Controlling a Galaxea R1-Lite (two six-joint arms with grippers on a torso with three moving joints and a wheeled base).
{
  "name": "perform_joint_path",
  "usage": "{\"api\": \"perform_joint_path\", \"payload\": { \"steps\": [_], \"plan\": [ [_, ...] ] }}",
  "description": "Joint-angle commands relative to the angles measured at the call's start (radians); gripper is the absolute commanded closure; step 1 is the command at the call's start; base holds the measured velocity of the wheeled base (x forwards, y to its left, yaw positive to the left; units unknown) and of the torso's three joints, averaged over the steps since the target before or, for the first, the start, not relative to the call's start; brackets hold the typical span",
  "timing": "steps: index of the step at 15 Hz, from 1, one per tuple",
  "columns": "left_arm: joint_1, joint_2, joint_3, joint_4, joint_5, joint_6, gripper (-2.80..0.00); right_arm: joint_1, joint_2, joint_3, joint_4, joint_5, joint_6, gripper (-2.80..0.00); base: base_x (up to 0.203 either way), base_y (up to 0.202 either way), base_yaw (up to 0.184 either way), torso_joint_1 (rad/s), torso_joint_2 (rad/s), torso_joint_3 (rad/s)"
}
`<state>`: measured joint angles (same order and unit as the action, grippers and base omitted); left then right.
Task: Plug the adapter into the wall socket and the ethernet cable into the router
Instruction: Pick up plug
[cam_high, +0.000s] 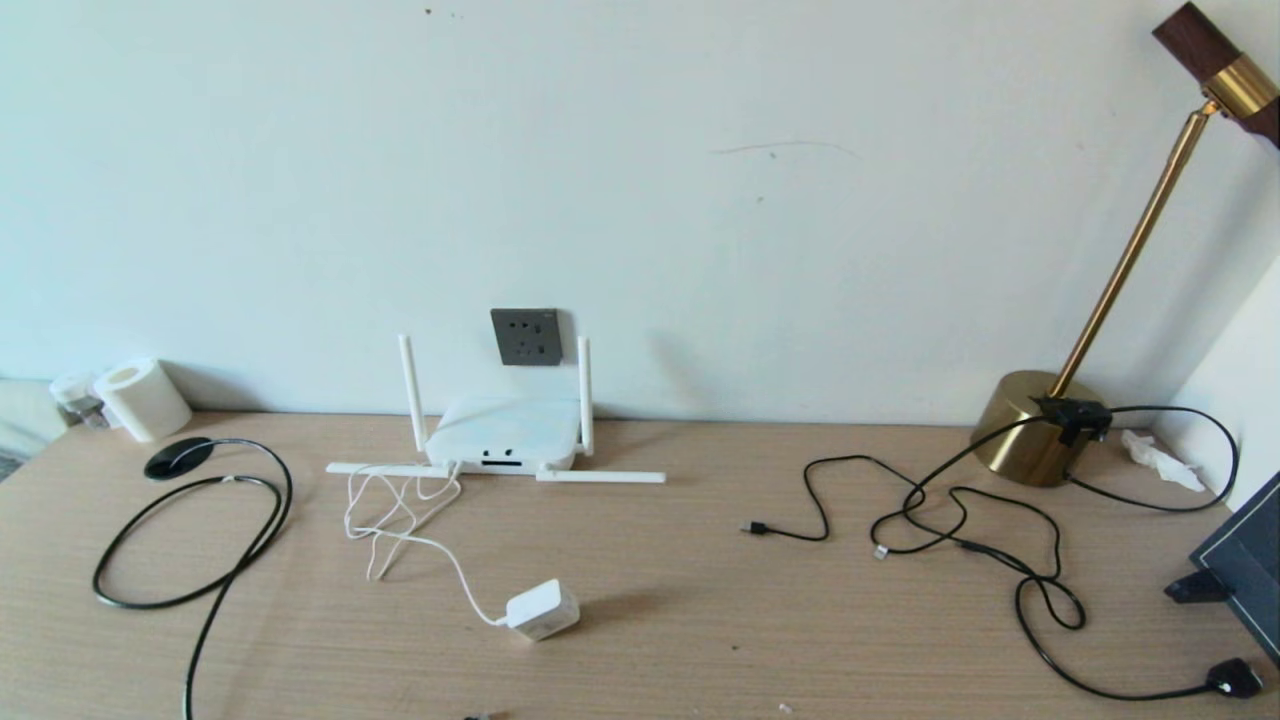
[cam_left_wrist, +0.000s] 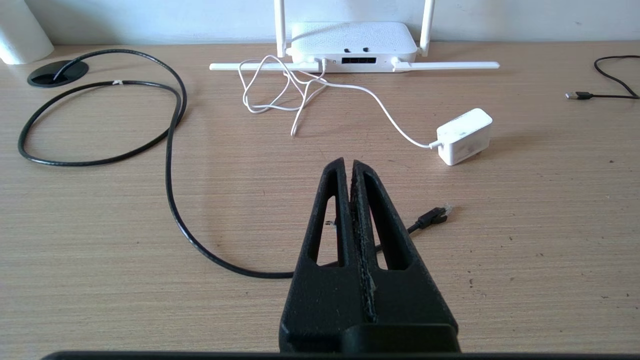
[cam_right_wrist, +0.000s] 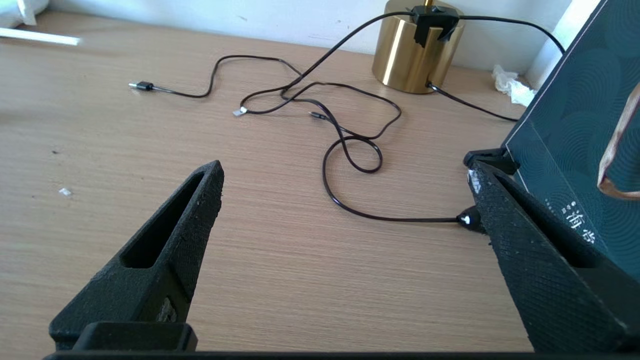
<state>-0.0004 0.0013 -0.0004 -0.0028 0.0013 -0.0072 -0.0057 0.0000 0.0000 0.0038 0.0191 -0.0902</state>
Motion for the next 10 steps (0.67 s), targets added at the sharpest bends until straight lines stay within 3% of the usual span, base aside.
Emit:
{"api": "perform_joint_path", "payload": {
  "steps": [1,6,8,10],
  "plan": [
    [0.000,0.000,0.000,0.000,0.000,0.000,0.00,0.000,0.001,0.000,0.001,-0.001,0.011,-2.80,0.000,0.000,0.000,0.000,0.00,0.000],
    [0.000,0.000,-0.001,0.003,-0.002,0.030,0.00,0.000,0.002,-0.002,0.000,-0.004,0.050,-2.80,0.000,0.000,0.000,0.000,0.00,0.000],
    [0.000,0.000,-0.004,0.005,-0.023,0.135,0.00,0.000,0.002,0.000,-0.002,-0.006,0.056,-2.80,0.000,0.000,0.000,0.000,0.00,0.000],
    [0.000,0.022,-0.103,0.020,-0.122,0.198,0.00,0.000,0.002,0.000,-0.004,-0.025,0.105,-2.80,0.000,0.000,0.000,0.000,0.00,0.000]
  ]
}}
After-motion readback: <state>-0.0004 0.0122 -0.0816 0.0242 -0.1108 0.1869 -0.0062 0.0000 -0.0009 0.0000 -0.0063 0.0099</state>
